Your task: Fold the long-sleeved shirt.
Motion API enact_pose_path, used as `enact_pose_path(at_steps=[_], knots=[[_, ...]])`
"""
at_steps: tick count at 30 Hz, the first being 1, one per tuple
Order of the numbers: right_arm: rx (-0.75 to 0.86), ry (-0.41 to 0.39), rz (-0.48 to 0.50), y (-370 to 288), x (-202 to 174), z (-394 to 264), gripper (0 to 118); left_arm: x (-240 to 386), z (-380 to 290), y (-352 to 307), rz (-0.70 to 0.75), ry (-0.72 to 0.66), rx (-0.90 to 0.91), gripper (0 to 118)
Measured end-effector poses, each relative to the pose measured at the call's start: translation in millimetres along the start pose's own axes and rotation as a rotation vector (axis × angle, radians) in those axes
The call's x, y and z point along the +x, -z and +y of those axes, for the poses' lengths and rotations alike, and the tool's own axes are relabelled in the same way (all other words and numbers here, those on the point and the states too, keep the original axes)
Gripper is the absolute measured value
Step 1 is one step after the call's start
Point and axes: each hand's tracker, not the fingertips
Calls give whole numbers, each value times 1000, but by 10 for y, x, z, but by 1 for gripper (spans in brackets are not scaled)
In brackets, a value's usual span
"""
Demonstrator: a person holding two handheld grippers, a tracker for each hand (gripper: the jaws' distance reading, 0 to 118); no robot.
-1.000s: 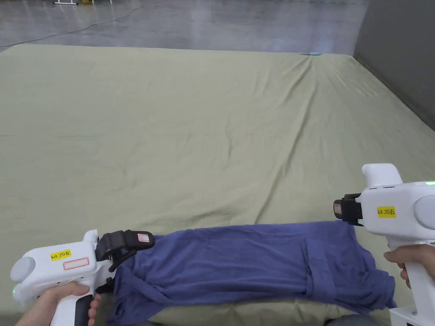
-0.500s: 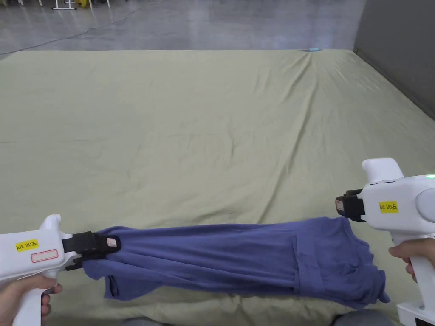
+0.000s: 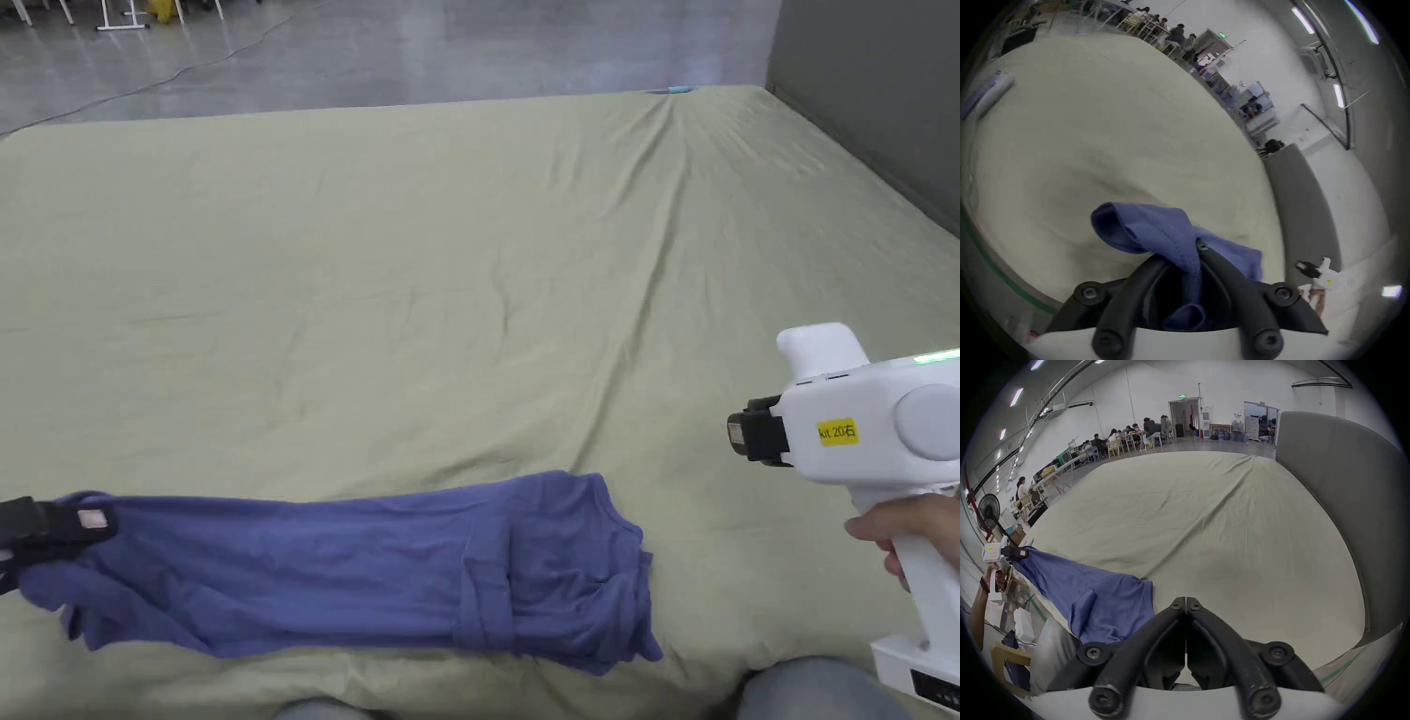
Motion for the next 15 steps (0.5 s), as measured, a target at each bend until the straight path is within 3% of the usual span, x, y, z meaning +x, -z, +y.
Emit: enact_pose_path(at_steps=[3, 10, 15], knots=[[6, 1, -4, 24, 21, 4, 0, 484, -147, 215, -124, 19, -32, 0], [24, -13, -39, 8, -67, 78, 0, 1600, -588, 900, -175, 175, -158, 0], [51, -18, -30, -63, -86, 127, 0, 1916, -909, 1601, -182, 206, -322, 0]])
